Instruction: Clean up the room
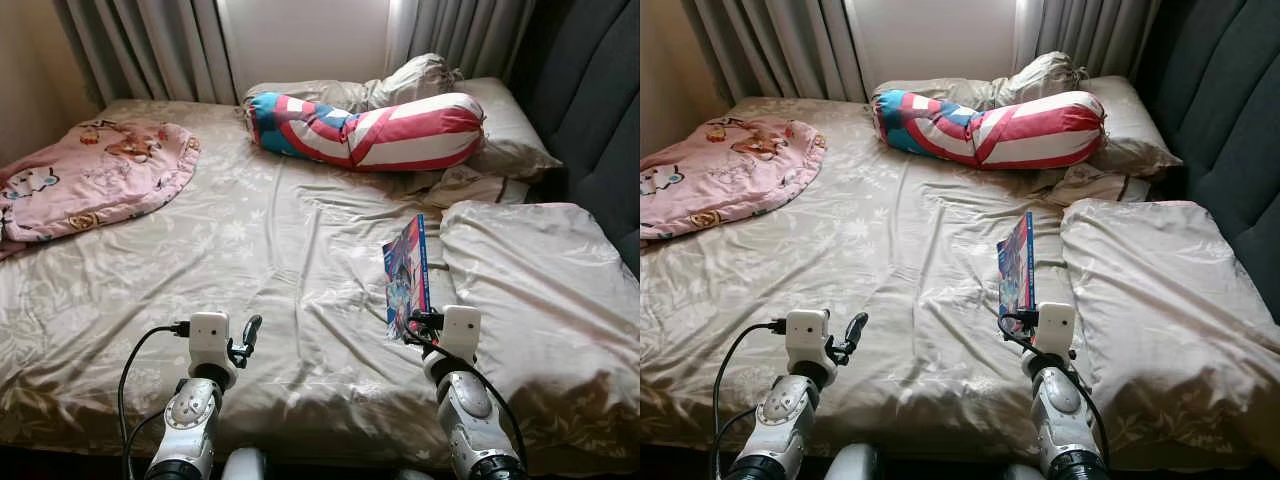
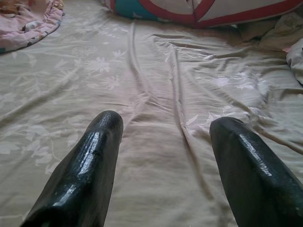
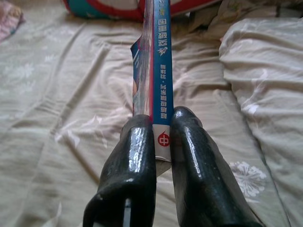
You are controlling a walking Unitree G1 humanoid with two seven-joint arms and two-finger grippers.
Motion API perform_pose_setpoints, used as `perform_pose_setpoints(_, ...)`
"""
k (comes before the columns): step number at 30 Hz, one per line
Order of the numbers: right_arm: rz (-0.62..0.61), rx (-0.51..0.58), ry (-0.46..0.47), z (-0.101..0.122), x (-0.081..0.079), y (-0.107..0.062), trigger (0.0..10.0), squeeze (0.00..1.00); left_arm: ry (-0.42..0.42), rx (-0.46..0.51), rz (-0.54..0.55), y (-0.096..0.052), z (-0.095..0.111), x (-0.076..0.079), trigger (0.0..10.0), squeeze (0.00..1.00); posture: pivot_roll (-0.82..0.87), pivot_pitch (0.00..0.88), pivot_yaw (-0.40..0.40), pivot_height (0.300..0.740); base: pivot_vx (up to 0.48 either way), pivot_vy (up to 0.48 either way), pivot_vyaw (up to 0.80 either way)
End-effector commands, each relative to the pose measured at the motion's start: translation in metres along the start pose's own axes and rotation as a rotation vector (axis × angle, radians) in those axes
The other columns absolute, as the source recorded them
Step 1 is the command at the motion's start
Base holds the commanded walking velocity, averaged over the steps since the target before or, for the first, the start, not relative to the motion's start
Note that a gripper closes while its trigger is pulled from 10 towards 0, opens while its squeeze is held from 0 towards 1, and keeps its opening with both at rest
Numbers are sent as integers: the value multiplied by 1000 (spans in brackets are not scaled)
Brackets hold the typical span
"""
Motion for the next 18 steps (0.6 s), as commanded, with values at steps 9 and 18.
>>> perform_pose_setpoints(9,3,62,-8,16,0,4,10000,0,-8,5,3,3,4,0,10000,0,-55,2,-24,626,0,0,0)
perform_pose_setpoints(18,-1,56,-7,15,1,4,10000,0,-11,0,1,3,3,-1,10000,0,-56,3,-25,626,261,0,0)
Point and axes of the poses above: a point about 5 cm out from each wrist's last joint towards the gripper, its own y axis pointing out of the wrist towards the gripper, its own z axis along the axis of the wrist's last joint, x = y × z, the point moved 4 cm from there along y, pointing out of the wrist towards the gripper, and after that the axes turned 13 degrees about -y, right-handed, at the moved point
